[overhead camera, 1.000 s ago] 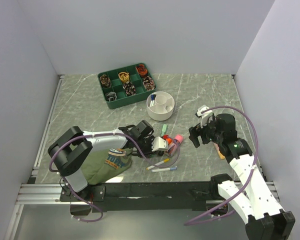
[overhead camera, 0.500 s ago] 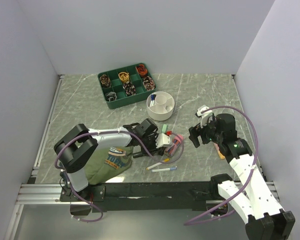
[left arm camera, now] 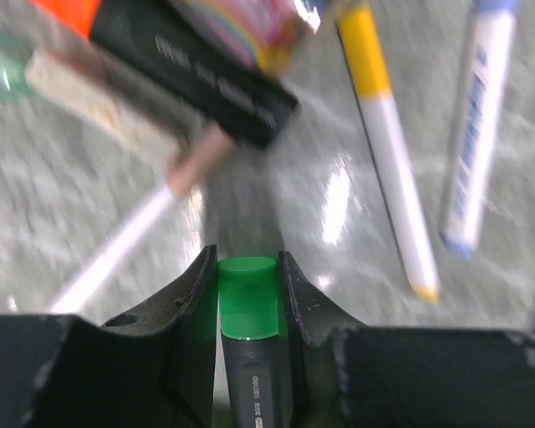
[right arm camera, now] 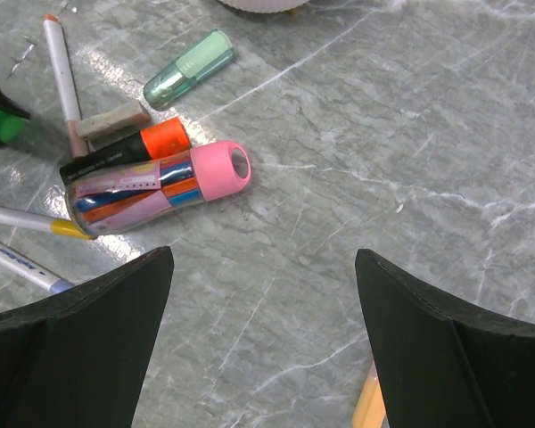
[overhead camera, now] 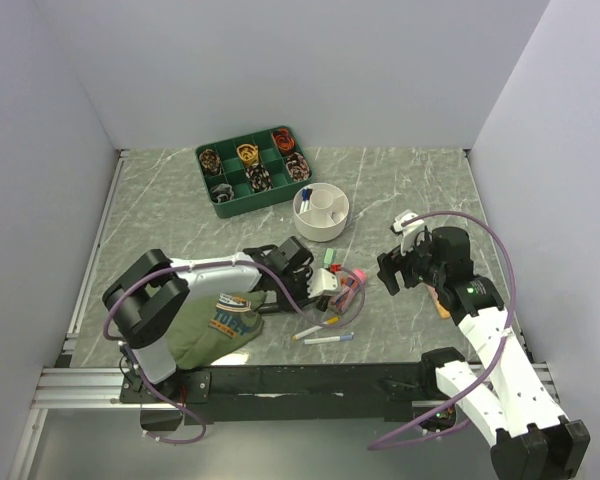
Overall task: Sort the stationery into containers
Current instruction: Pick up the pen from the center of the board, then place the pen in the storage box.
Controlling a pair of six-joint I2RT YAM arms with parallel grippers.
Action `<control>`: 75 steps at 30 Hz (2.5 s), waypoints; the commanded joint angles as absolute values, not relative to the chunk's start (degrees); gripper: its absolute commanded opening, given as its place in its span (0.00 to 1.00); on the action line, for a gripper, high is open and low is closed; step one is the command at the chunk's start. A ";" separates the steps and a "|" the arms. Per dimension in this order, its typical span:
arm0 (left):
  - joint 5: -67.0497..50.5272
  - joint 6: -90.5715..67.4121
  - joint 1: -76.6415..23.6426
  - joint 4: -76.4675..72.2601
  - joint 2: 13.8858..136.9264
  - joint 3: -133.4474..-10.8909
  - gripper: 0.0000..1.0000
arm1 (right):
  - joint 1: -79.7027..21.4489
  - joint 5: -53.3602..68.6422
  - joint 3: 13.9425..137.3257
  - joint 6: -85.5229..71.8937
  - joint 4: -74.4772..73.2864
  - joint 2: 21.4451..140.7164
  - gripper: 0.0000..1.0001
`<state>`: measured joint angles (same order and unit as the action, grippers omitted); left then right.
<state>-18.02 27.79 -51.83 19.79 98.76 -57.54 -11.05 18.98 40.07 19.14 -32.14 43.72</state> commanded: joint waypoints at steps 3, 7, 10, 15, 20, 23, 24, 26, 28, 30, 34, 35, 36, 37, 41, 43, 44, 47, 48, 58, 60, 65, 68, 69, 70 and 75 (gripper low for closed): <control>-28.46 30.32 -47.64 35.58 87.38 -71.70 0.01 | -10.81 18.98 41.22 18.98 -30.24 44.56 0.91; -36.72 27.70 -40.90 32.19 85.96 -79.97 0.01 | -10.81 18.54 41.13 18.72 -29.53 45.35 0.90; -41.12 18.33 -34.84 10.98 85.34 -76.32 0.01 | -10.72 18.11 41.40 18.46 -28.74 46.31 0.90; -39.73 2.65 -29.71 -25.98 91.28 -70.31 0.01 | -10.63 16.62 43.33 18.98 -28.65 48.42 0.90; -35.86 -4.30 -29.18 -37.96 100.71 -76.54 0.01 | -10.37 15.29 44.47 19.51 -28.65 50.10 0.90; -35.33 -9.65 -29.18 -40.07 106.07 -80.68 0.01 | -10.02 14.77 44.39 19.69 -28.65 50.71 0.90; -35.42 -10.89 -29.27 -40.86 108.00 -81.29 0.01 | -9.85 14.68 44.38 19.77 -28.83 50.71 0.90; -34.98 -12.91 -29.35 -42.88 109.85 -82.00 0.01 | -9.67 14.33 44.38 19.86 -29.18 50.89 0.90; -34.98 -13.97 -29.44 -43.94 110.74 -82.35 0.01 | -9.23 14.06 44.56 19.95 -29.71 51.24 0.90; -35.07 -14.59 -29.44 -45.25 111.71 -82.27 0.01 | -8.88 13.97 45.00 19.95 -30.41 51.59 0.90; -36.38 -16.87 -29.62 -47.19 112.41 -80.43 0.01 | -7.82 13.62 45.44 20.13 -30.76 52.56 0.90; -36.56 -17.22 -29.62 -47.63 112.41 -79.90 0.01 | -7.74 13.62 45.61 20.13 -30.76 52.91 0.90; -36.74 -17.40 -29.71 -48.07 112.41 -79.28 0.01 | -7.56 13.54 45.79 20.13 -30.76 53.08 0.90; -36.83 -17.84 -29.79 -49.12 112.41 -78.15 0.01 | -7.47 13.45 45.97 20.30 -30.76 53.70 0.90; -36.91 -18.02 -29.88 -52.11 112.85 -74.72 0.01 | -7.30 13.18 47.37 20.57 -30.85 55.02 0.90; -37.26 -17.50 -29.88 -53.78 113.20 -73.05 0.01 | -7.12 12.83 47.99 20.83 -31.11 56.07 0.90; -37.35 -17.23 -29.88 -54.22 113.73 -72.60 0.01 | -7.12 12.75 48.51 20.92 -31.20 56.42 0.90; -37.79 -16.17 -29.80 -55.80 114.78 -71.98 0.01 | -7.12 12.48 49.48 21.18 -31.46 57.74 0.90; -37.71 -16.17 -29.71 -56.16 115.13 -71.98 0.01 | -7.03 12.48 49.57 21.18 -31.55 58.01 0.90; -38.76 -16.00 -28.74 -61.26 118.12 -70.84 0.14 | -7.12 12.83 50.97 20.48 -31.46 61.78 0.90; -39.19 -15.65 -28.48 -61.70 117.60 -70.14 0.23 | -7.12 13.01 51.15 20.48 -31.20 62.49 0.90; -39.99 -15.56 -28.13 -61.70 114.53 -67.86 0.29 | -7.21 13.45 51.77 20.21 -30.59 63.19 0.90; -40.17 -15.21 -28.04 -61.87 112.68 -65.75 0.30 | -7.21 13.62 51.68 20.04 -30.15 63.28 0.90; -40.08 -14.77 -28.04 -61.79 112.41 -65.05 0.31 | -7.12 13.62 51.68 20.04 -30.06 63.19 0.90; -40.17 -14.59 -28.04 -61.87 111.80 -64.69 0.31 | -7.12 13.62 51.59 19.95 -29.97 63.19 0.90; -40.52 -13.89 -27.86 -61.09 109.43 -63.72 0.34 | -7.12 13.62 51.68 19.95 -30.50 62.23 0.90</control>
<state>-38.79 -15.09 -27.94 -58.92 114.41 -64.29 -7.55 13.17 48.82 20.40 -31.73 63.18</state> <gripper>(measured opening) 0.340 0.899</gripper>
